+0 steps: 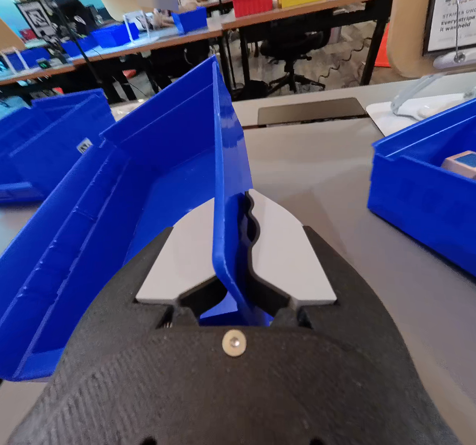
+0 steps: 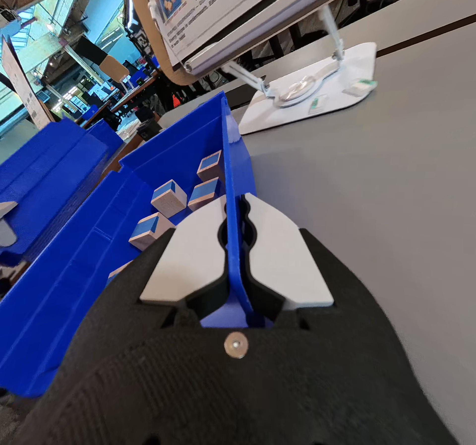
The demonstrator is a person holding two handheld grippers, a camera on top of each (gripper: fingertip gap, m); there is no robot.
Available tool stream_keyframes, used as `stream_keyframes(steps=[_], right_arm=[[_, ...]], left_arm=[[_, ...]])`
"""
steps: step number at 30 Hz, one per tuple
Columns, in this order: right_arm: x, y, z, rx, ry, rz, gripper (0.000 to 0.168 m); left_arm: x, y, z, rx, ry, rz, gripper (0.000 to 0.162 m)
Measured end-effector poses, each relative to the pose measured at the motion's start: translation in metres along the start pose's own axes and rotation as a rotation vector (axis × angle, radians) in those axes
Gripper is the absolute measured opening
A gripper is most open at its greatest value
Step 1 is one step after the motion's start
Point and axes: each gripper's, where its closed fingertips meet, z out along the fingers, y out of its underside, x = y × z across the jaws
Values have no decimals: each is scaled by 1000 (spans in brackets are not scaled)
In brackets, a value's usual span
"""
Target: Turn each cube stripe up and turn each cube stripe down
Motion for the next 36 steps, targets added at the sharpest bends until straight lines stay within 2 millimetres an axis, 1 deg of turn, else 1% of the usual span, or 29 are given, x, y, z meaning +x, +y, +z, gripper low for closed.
stream_keyframes(steps=[2,4,8,10,12,14,17,21,22,23,24,25,27,29,30,32,33,35,36], right_arm=[[-21,8,24,15,5,24,6],[-47,18,50,45,16,27,6],[-100,42,99,133,66,-51,7],[-126,58,119,151,61,-24,8],[-155,71,134,153,53,-20,12],[-185,84,145,141,31,11,19],[-233,104,156,93,-65,52,36],[-286,133,167,2,-141,-71,43],[-298,140,168,-27,-170,-105,43],[-309,146,168,-58,-214,-135,49],[-317,149,166,-78,-252,-155,51],[-321,147,161,-74,-287,-160,49],[-320,124,142,13,-339,-132,50],[-309,96,116,89,-385,-99,54],[-299,83,102,109,-399,-89,55],[-268,55,73,153,-395,-85,55],[-248,41,58,173,-375,-88,54],[-200,12,26,217,-311,-96,54],[-173,-3,9,240,-270,-93,53]], left_arm=[[-7,-14,-10,33,-27,15,9],[-12,-31,-21,67,-40,28,9],[-23,-64,-46,141,-47,22,9],[-30,-78,-60,172,-52,6,9],[-37,-89,-72,198,-62,1,9],[-45,-96,-81,219,-77,4,9],[-56,-101,-89,234,-99,10,8],[-63,-102,-95,239,-95,11,8],[-63,-102,-95,238,-90,6,8],[-63,-102,-95,237,-83,0,8],[-62,-102,-96,236,-74,-4,8],[-61,-103,-96,236,-64,-8,8],[-54,-104,-96,233,-35,-11,8],[-42,-108,-96,234,4,-11,8],[-33,-110,-96,235,28,-7,8],[-10,-116,-96,235,86,6,8],[5,-119,-97,233,119,13,8],[42,-124,-99,223,196,18,8],[64,-125,-100,211,244,36,8]])
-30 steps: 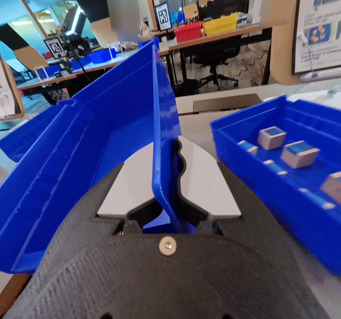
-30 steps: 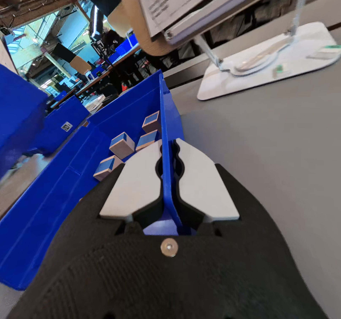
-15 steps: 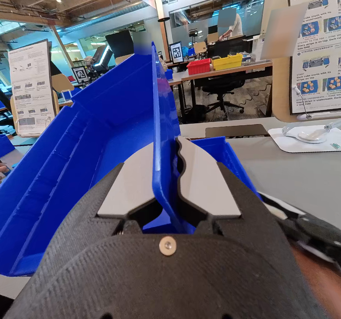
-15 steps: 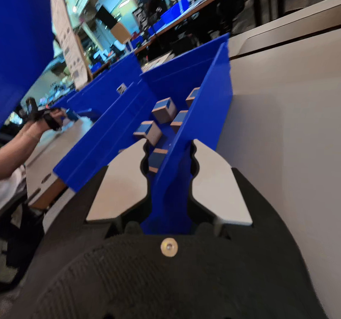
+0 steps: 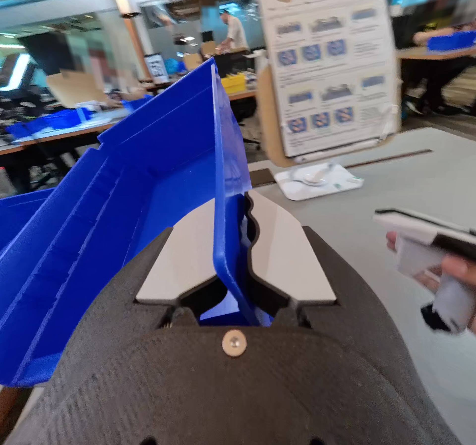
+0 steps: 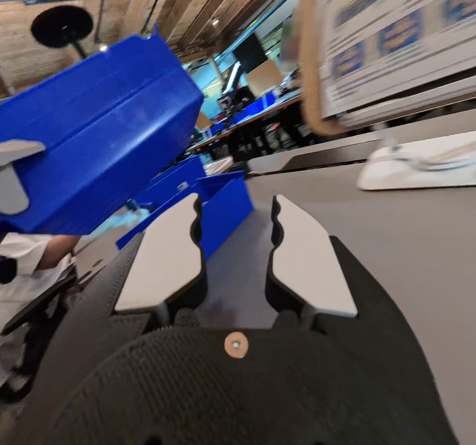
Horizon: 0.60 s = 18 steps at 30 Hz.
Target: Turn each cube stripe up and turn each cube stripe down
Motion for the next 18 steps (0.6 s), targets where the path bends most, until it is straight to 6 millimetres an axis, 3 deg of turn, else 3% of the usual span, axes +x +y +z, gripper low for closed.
stream_keyframes(steps=[5,7,9,12,18], right_arm=[[111,-75,-112,111,213,-57,46],[144,-89,-155,120,286,-133,33],[172,-90,-194,75,373,-188,35],[190,-93,-236,64,427,-149,40],[195,-107,-294,156,500,-58,43]], left_arm=[[133,12,14,-76,290,99,9],[189,24,15,-110,406,107,9],[240,39,15,-156,522,94,9],[306,56,22,-210,674,48,9],[408,75,50,-206,786,118,9]])
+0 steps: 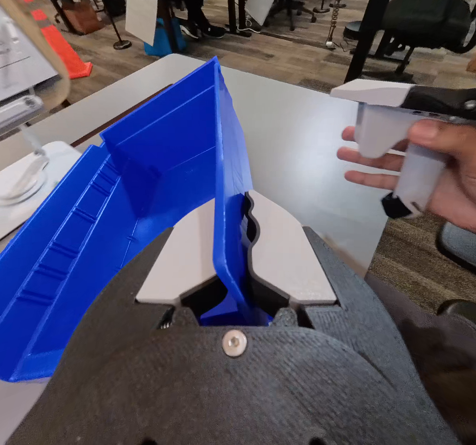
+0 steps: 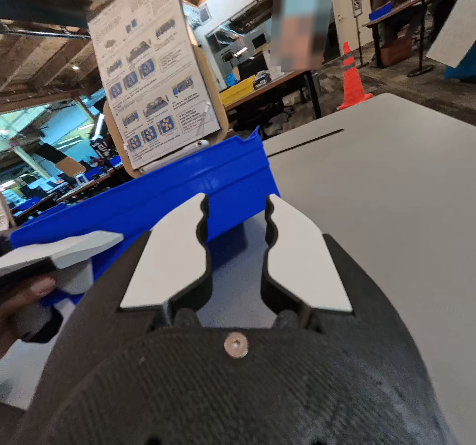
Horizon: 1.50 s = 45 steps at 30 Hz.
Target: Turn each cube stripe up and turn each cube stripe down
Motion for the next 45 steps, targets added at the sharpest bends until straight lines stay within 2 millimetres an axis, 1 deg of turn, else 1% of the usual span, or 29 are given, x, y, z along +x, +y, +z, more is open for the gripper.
stream_keyframes(steps=[3,5,8,11,15,17,19,21,22,24,26,27,29,30,32,33,34,35,36,37,38,39,42,43,45], right_arm=[[23,-2,-23,18,89,1,44],[33,2,-33,17,114,43,44],[35,15,-40,-26,89,149,45],[38,27,-44,-73,99,158,47],[39,31,-44,-94,111,118,49],[38,32,-43,-108,107,100,49],[36,36,-41,-140,96,96,51],[32,40,-38,-173,81,106,55],[30,40,-36,-176,69,113,58],[24,41,-33,-179,54,135,57],[14,47,-28,-197,49,127,60],[10,53,-26,-222,62,110,65],[4,71,-19,-293,109,53,77],[1,79,-15,-322,119,19,81],[-4,90,-8,-359,143,-37,86],[-1,92,-5,-363,174,-71,81],[4,92,-3,-372,203,-109,70],[10,90,0,-376,219,-146,63],[14,86,3,-375,203,-174,62],[22,83,4,-381,197,-190,58],[32,77,6,-374,201,-198,50],[45,69,7,-363,223,-202,41],[95,43,9,-329,318,-237,20],[114,34,9,-316,360,-240,14],[146,18,10,-298,430,-245,7]], left_arm=[[22,-6,37,1,17,56,9],[37,-8,59,5,38,63,8],[55,-8,93,13,53,66,8],[75,0,122,-18,78,89,6],[101,7,144,-35,130,88,5],[110,9,149,-33,145,96,5],[115,6,149,-9,162,87,7],[121,-1,139,38,210,67,19],[121,-6,131,67,220,59,27],[110,-8,115,79,196,62,35],[95,-2,91,74,186,84,40],[87,3,78,72,196,95,43],[65,17,53,67,200,93,55],[51,26,41,52,193,83,58],[15,45,22,31,120,49,58],[-3,54,12,28,82,34,57],[-21,63,4,27,44,19,57],[-37,74,-4,24,5,-7,55],[-52,84,-11,22,-27,-42,54],[-64,95,-19,18,-54,-75,52],[-74,104,-26,11,-82,-109,47],[-83,106,-34,-1,-109,-150,45],[-99,94,-54,63,-144,-164,43],[-103,94,-59,77,-165,-155,40],[-104,99,-64,59,-176,-135,40]])
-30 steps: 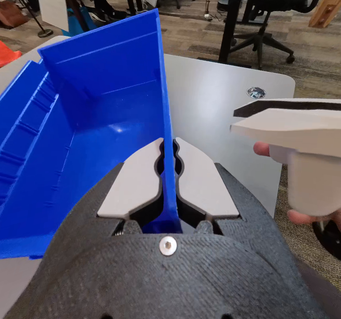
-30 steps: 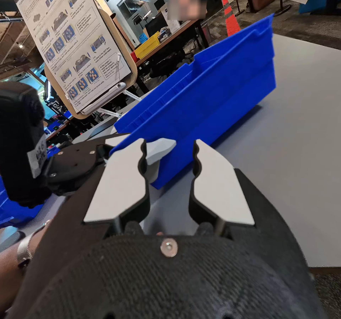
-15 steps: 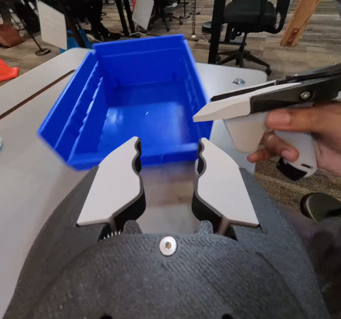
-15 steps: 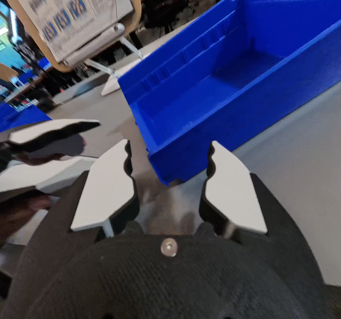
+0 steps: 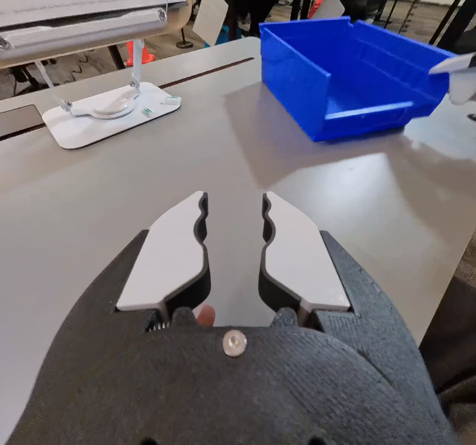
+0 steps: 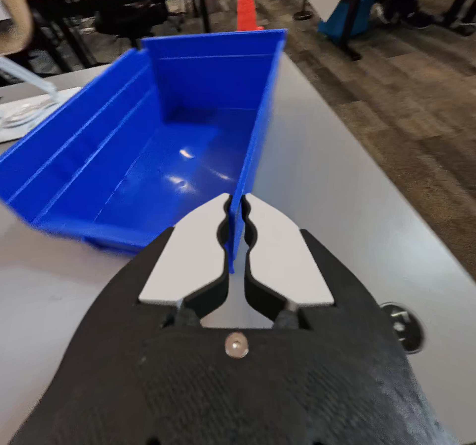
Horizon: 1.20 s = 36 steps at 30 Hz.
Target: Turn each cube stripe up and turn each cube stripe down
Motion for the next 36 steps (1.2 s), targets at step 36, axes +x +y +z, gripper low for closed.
stream_keyframes(steps=[36], right_arm=[[33,-88,-44,414,33,-16,18]], left_arm=[[-54,9,-32,44,-28,-283,23]])
